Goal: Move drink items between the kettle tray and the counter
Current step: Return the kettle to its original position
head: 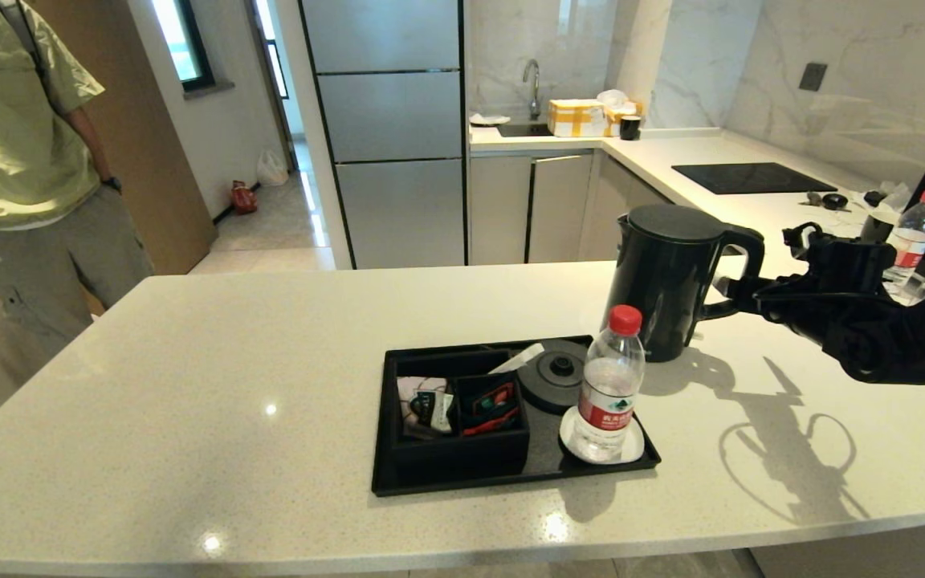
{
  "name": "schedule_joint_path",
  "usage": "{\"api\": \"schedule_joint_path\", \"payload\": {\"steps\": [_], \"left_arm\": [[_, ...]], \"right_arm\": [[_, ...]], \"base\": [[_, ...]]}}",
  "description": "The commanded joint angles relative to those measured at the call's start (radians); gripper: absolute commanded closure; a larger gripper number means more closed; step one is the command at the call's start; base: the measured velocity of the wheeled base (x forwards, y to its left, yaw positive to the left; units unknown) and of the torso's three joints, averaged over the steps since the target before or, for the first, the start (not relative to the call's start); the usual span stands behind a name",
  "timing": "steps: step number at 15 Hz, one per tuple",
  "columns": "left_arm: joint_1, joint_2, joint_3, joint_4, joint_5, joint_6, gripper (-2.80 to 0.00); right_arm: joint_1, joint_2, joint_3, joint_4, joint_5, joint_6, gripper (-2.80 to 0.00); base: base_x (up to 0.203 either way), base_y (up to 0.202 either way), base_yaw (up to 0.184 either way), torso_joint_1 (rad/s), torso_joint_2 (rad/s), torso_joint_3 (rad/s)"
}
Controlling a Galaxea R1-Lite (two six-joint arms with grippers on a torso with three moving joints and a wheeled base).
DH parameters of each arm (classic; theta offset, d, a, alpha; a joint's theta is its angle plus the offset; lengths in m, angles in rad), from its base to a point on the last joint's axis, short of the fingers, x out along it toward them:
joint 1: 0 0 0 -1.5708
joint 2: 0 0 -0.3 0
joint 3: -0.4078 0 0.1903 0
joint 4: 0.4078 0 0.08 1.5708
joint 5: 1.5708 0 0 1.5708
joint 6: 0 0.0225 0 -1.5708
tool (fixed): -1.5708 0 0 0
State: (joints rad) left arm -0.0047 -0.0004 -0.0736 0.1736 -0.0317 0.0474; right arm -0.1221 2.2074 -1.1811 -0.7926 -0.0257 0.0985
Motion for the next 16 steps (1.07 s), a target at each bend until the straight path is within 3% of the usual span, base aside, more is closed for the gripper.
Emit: {"api": "schedule_joint_path", "payload": {"steps": [1,5,6,16], "left_arm": [[0.0,0.0,0.0,0.001,-0.001,0.0,0.0],[0.0,0.0,0.0,0.001,-0.001,0.0,0.0],[0.0,0.0,0.0,0.001,-0.001,0.0,0.0],[0.0,0.0,0.0,0.001,-0.001,0.0,0.0]], "right_arm": [[0.0,0.012,-0.005,-0.011,0.003,-0.018,-2.8],[0.0,0.021,-0.008,-0.013,0.009,-0.06,-2.8],[0.0,0.024,-0.009,-0.012,0.01,-0.06,0.0],[0.012,0.052,-0.035,-0.01,0.017,-0.086,0.0]], "base": [[0.0,0.0,0.0,0.0,0.0,0.0],[0.0,0.0,0.0,0.0,0.0,0.0],[0.0,0.0,0.0,0.0,0.0,0.0],[0.0,0.0,0.0,0.0,0.0,0.0]]}}
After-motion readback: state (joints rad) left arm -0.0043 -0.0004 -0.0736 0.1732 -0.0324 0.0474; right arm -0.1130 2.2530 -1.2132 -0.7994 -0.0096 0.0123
